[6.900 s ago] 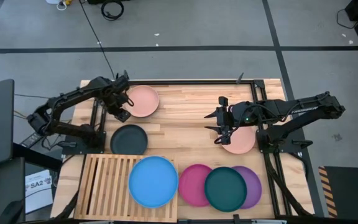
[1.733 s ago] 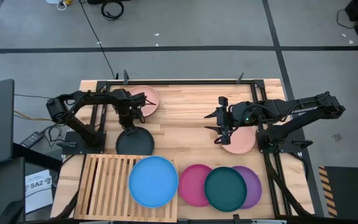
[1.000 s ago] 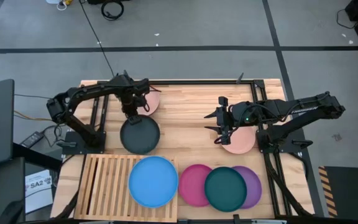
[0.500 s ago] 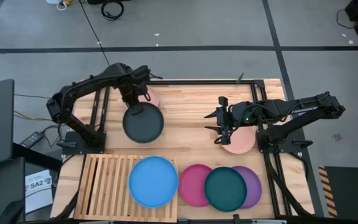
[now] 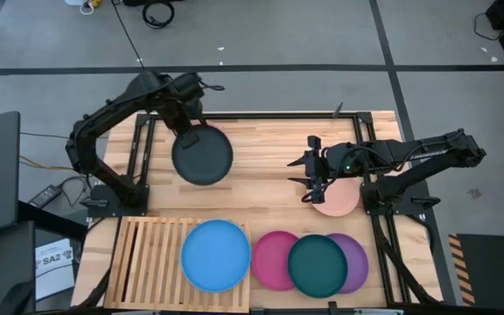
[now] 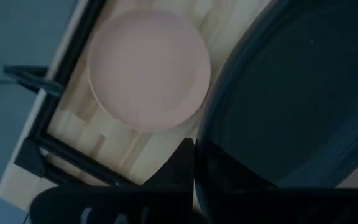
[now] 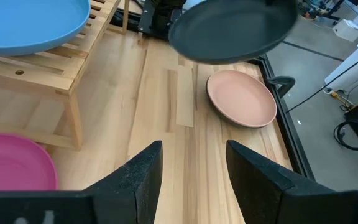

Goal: Place and stack plates onto a shelf
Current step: Put the left dark green plate on the shelf

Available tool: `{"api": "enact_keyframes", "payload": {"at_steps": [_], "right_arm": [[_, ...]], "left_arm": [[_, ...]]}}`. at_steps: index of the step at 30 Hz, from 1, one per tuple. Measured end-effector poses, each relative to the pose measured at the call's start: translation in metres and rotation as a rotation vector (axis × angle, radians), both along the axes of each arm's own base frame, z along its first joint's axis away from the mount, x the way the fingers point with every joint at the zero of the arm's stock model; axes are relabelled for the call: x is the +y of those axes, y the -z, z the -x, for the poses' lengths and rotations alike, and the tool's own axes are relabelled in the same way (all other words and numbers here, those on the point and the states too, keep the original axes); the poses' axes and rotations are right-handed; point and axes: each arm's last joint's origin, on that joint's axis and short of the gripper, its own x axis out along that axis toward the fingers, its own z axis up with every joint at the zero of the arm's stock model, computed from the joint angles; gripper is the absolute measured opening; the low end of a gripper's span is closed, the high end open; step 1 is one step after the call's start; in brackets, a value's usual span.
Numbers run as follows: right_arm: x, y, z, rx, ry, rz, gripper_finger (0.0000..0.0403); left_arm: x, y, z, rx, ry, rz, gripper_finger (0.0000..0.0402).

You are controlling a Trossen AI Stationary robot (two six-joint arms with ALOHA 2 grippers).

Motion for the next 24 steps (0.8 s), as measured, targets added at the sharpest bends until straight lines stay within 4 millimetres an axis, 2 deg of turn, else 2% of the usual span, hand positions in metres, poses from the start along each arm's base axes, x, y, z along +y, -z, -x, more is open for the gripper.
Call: {"api": "enact_keyframes", "payload": {"at_steps": [6, 12, 19, 24], "right_arm": [[0.0, 0.0, 0.0, 0.0, 0.0, 0.0, 0.0183], [0.0, 0.0, 0.0, 0.0, 0.0, -0.001, 0.0183], [0.0, 0.0, 0.0, 0.0, 0.0, -0.001, 0.0183], [0.0, 0.0, 0.0, 0.0, 0.0, -0.001, 0.0183]], "left_arm": [[-0.008, -0.032, 0.014, -0.134, 0.009, -0.051, 0.0016], [-0.022, -0.046, 0.029, -0.24, 0.013, 0.01, 0.0016], [-0.051, -0.061, 0.042, -0.378, 0.028, 0.127, 0.0014], [-0.079, -0.07, 0.051, -0.448, 0.047, 0.216, 0.0014]]}}
